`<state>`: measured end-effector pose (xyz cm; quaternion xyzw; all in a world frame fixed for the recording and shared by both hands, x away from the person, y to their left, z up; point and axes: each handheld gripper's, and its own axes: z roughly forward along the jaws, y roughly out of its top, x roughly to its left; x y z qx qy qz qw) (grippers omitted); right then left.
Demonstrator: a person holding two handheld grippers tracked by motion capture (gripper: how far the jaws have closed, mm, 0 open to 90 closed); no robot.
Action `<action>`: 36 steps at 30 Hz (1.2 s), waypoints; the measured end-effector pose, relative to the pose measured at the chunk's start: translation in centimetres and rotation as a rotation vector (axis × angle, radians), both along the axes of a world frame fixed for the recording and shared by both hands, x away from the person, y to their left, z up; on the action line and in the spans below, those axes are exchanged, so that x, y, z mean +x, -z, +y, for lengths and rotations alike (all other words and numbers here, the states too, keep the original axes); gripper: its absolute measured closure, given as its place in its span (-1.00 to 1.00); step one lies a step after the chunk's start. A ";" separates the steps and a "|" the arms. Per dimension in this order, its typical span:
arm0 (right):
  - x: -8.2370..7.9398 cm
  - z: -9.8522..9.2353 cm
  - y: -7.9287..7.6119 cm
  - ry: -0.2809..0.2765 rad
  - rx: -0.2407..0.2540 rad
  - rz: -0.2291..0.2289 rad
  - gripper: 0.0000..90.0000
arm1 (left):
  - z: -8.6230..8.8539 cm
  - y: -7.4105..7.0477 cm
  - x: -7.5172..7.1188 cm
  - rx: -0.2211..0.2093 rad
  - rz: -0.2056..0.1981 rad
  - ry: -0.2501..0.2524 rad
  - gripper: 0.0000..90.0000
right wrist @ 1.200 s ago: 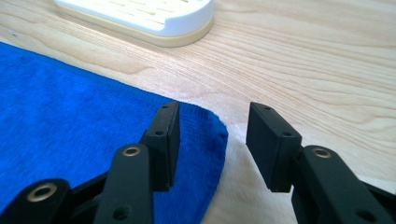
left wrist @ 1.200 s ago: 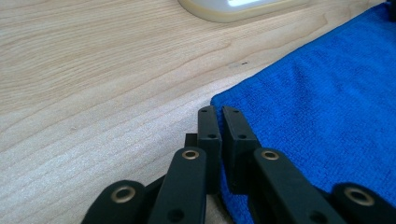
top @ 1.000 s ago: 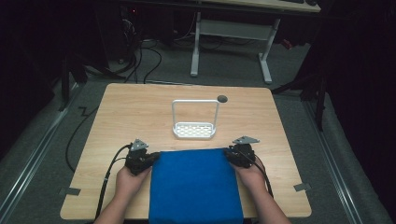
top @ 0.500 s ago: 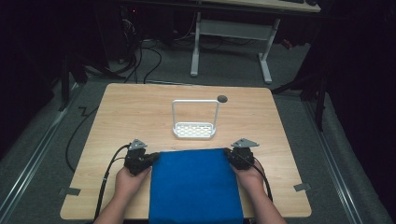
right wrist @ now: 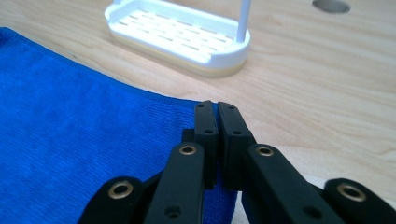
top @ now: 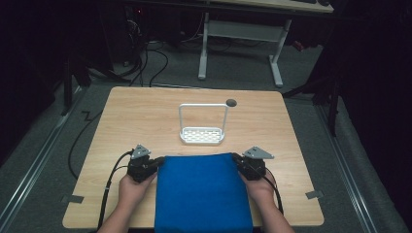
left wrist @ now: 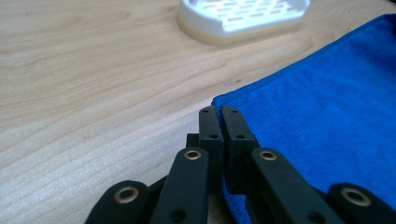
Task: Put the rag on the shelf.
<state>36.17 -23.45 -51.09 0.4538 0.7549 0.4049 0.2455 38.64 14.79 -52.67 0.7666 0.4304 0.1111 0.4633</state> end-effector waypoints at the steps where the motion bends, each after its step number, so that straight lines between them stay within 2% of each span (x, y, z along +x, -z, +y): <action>1: -0.1 0.0 -0.2 0.000 0.004 -0.014 0.96 | 0.0 -0.3 -0.2 -0.005 -0.013 -0.004 0.96; 2: -0.5 0.0 -0.6 0.003 0.019 -0.032 0.96 | 0.0 -0.8 -0.6 -0.009 -0.034 -0.007 0.96; 5: -0.8 0.0 -1.0 0.001 0.029 -0.051 0.96 | 0.0 -1.2 -0.9 -0.014 -0.053 -0.006 0.96; 7: -1.0 -0.1 -1.4 -0.006 0.042 -0.066 0.96 | 0.2 -1.7 -1.2 -0.013 -0.081 -0.015 0.96; 9: -1.0 -0.1 -1.4 -0.006 0.043 -0.069 0.96 | 0.2 -1.8 -1.3 -0.029 -0.086 -0.020 0.96; 10: -1.3 -0.2 -1.7 -0.008 0.050 -0.084 0.96 | 0.4 -2.1 -1.4 -0.050 -0.092 -0.026 0.96; 13: -1.6 -0.4 -2.1 -0.005 0.056 -0.106 0.96 | 0.3 -2.6 -1.5 -0.051 -0.111 -0.026 0.96; 16: -2.0 -0.6 -2.7 0.000 0.071 -0.137 0.96 | 0.2 -3.3 -1.6 -0.073 -0.128 -0.021 0.96; 18: -2.3 -0.9 -3.4 -0.001 0.120 -0.142 0.96 | 0.1 -3.8 -1.7 -0.075 -0.144 -0.019 0.96; 20: -2.4 -0.9 -3.7 -0.001 0.127 -0.147 0.96 | 0.1 -4.3 -2.0 -0.082 -0.164 -0.020 0.96; 26: -2.9 -0.9 -5.2 0.004 0.131 -0.207 0.97 | 0.0 -5.6 -2.9 -0.101 -0.229 -0.029 0.96; 36: -2.8 -0.4 -7.8 -0.003 0.139 -0.276 0.97 | 0.7 -8.2 -2.0 -0.136 -0.253 -0.048 0.96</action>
